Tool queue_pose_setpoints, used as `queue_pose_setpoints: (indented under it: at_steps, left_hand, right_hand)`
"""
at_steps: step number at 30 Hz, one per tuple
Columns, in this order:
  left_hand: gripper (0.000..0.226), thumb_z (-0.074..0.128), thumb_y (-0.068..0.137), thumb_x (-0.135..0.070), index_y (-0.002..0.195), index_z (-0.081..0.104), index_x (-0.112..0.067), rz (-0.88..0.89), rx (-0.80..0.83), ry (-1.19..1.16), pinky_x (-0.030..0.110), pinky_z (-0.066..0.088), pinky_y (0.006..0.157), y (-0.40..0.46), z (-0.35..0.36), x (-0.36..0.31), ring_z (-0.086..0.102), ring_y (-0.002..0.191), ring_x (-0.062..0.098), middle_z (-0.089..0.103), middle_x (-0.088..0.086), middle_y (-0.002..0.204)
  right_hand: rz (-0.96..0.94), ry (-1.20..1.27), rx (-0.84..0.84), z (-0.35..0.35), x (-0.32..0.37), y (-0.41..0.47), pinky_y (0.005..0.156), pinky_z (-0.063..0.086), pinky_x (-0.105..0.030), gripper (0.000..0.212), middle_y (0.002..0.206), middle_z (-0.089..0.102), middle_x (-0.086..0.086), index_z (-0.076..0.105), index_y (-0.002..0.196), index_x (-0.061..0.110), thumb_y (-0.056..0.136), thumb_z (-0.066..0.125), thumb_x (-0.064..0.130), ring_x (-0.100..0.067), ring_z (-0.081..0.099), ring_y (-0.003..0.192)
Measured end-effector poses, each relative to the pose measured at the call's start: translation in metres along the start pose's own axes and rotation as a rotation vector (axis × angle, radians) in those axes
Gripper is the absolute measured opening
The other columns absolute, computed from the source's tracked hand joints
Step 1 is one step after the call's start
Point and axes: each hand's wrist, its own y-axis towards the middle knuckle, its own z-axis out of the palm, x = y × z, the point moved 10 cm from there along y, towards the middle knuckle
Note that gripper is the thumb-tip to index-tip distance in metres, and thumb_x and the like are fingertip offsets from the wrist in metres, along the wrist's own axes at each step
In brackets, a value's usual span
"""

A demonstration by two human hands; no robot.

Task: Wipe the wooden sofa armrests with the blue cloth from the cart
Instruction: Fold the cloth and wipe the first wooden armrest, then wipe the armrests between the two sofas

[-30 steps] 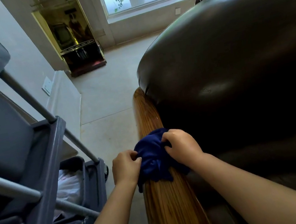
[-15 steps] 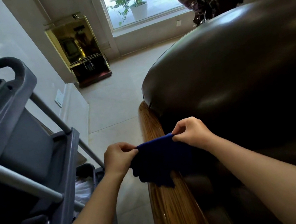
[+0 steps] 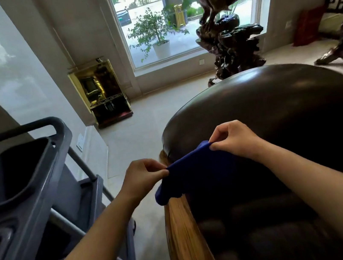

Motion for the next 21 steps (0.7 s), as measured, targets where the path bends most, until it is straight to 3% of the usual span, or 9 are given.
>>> queue_pose_setpoints:
  at_steps: [6,11,17,21]
  left_hand:
    - [0.017,0.070,0.077,-0.012,0.067,0.070,-0.025,0.083,0.102,-0.008,0.010,0.046,0.050,-0.035,0.010,-0.105,0.064,0.067,0.005,0.069,-0.005,0.071]
    - [0.018,0.071,0.074,-0.013,0.061,0.070,-0.026,0.176,0.190,0.036,0.007,0.045,0.048,-0.065,0.039,-0.196,0.063,0.061,-0.003,0.068,-0.010,0.063]
    - [0.012,0.072,0.073,-0.013,0.066,0.070,-0.021,0.271,0.249,0.112,0.007,0.045,0.049,-0.119,0.106,-0.292,0.063,0.060,-0.004,0.069,-0.006,0.066]
    - [0.009,0.073,0.073,-0.014,0.068,0.071,-0.021,0.307,0.238,0.126,0.008,0.044,0.051,-0.158,0.167,-0.352,0.062,0.058,-0.003,0.070,-0.003,0.068]
  right_hand:
    - [-0.009,-0.028,-0.069,-0.099,0.033,-0.069,0.061,0.043,-0.017,0.013,0.069,0.067,0.007,0.069,0.069,0.024,0.072,0.074,0.012,-0.007,0.061,0.067]
    - [-0.003,-0.084,-0.160,-0.182,0.036,-0.140,0.063,0.045,-0.017,0.012,0.070,0.068,0.007,0.069,0.068,0.026,0.070,0.075,0.015,-0.006,0.062,0.068]
    - [-0.012,-0.124,-0.227,-0.278,0.019,-0.237,0.057,0.039,-0.008,0.015,0.066,0.066,0.012,0.067,0.067,0.028,0.072,0.075,0.015,-0.001,0.059,0.063]
    - [-0.022,-0.170,-0.255,-0.350,-0.008,-0.300,0.058,0.042,-0.012,0.015,0.064,0.066,0.014,0.067,0.065,0.030,0.071,0.074,0.018,-0.001,0.060,0.062]
